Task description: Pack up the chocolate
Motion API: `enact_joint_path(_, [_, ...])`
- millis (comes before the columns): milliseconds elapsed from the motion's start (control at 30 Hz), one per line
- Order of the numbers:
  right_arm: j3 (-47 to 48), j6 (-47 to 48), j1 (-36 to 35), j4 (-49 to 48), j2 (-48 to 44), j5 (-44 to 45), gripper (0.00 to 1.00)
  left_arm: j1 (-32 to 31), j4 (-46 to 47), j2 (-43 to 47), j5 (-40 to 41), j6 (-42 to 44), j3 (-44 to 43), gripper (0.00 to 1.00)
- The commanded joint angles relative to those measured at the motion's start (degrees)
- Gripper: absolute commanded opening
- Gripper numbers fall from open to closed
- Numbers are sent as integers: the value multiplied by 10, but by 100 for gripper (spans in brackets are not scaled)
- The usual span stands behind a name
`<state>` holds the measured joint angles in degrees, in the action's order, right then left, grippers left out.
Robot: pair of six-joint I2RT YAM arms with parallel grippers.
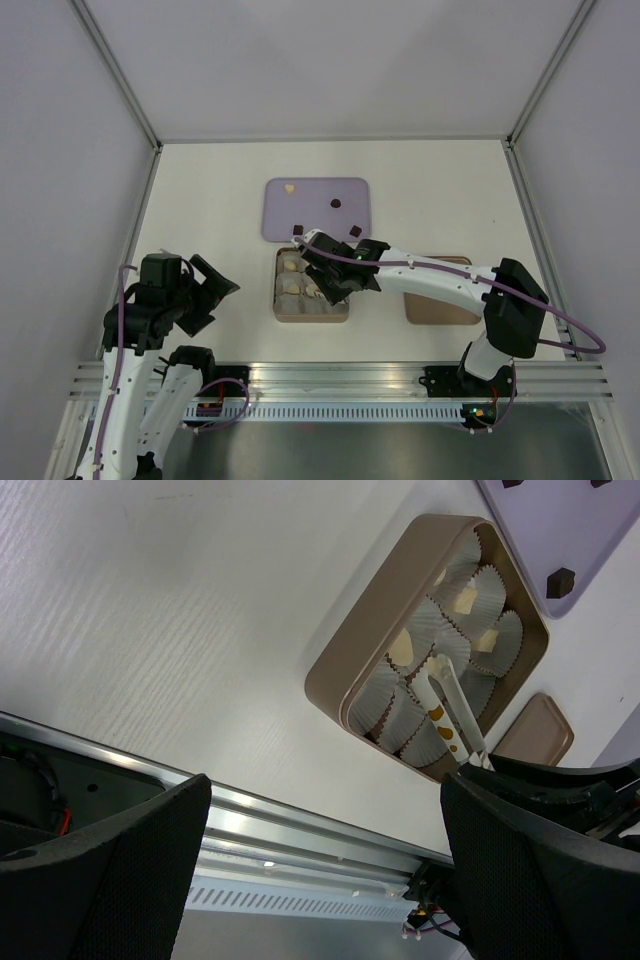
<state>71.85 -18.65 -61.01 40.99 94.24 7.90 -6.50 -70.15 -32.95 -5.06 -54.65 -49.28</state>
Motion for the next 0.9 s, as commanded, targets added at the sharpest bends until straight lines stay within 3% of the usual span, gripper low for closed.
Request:
enact_joint_path(0, [27, -1, -1, -7, -4, 11, 34, -1, 5, 3, -15, -20, -2, 100])
enact_joint_path(300, [54, -3, -1, 11, -8, 20, 47, -1, 5, 2, -15, -19, -2, 100])
enact_joint_path(600, [127, -9, -1, 59, -35, 48, 34, -1, 4, -1, -18, -19, 0, 100])
enact_joint_path(867, [256, -9, 19, 82, -20, 63, 34, -1, 4, -19, -19, -6, 1, 100])
